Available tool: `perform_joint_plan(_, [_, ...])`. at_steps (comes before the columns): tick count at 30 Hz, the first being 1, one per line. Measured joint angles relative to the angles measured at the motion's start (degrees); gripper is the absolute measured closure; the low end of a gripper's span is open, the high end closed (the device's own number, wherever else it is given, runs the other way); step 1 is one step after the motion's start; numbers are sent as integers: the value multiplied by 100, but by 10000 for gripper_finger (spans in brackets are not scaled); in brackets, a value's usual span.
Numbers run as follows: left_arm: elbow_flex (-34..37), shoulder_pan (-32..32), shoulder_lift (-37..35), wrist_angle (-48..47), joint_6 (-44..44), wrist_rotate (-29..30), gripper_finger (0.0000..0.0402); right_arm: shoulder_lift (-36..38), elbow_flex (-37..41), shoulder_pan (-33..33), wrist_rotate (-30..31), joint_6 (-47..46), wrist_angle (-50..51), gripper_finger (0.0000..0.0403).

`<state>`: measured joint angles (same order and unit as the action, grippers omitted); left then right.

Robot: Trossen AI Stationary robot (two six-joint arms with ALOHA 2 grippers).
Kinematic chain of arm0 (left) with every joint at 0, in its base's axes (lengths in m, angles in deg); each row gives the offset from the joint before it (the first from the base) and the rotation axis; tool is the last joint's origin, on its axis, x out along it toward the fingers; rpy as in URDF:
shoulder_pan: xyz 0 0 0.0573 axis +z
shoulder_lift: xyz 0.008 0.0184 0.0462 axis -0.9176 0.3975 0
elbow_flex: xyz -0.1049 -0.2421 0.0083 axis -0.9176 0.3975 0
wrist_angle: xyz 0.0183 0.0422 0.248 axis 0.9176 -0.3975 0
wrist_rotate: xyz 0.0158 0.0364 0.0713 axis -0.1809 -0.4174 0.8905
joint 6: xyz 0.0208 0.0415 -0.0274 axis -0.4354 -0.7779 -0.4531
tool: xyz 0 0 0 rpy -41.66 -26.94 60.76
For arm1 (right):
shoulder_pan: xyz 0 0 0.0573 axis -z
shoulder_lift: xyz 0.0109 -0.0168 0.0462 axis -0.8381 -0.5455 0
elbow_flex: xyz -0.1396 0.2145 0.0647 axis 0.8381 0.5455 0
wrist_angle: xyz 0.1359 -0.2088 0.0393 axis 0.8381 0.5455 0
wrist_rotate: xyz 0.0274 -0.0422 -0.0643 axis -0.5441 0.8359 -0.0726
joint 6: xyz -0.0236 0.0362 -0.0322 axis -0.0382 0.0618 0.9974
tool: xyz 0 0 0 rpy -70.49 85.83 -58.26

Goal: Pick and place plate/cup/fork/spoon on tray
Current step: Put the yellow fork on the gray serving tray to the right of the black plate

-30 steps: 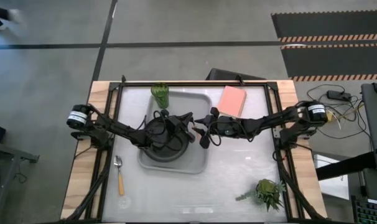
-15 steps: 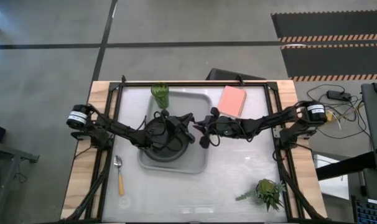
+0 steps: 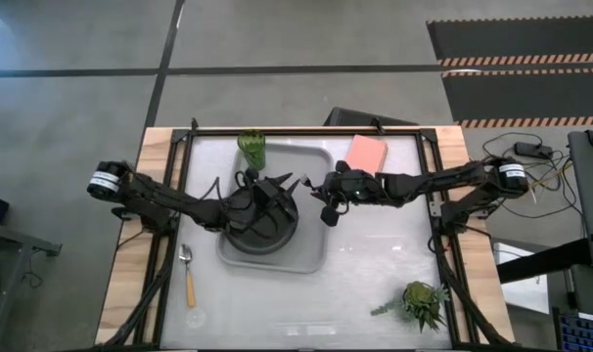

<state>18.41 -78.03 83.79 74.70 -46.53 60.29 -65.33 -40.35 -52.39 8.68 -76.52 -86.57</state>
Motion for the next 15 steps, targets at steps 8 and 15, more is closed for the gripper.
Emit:
perform_joint_plan(8, [10,-107,-780,-926,-641,-59,243,-391,-1527,341,-205,726,2302,374])
perform_joint_plan(15, [247,-137,-1649,-998,-1467,-29,242,-859,-2520,928,-676,1447,3074,374])
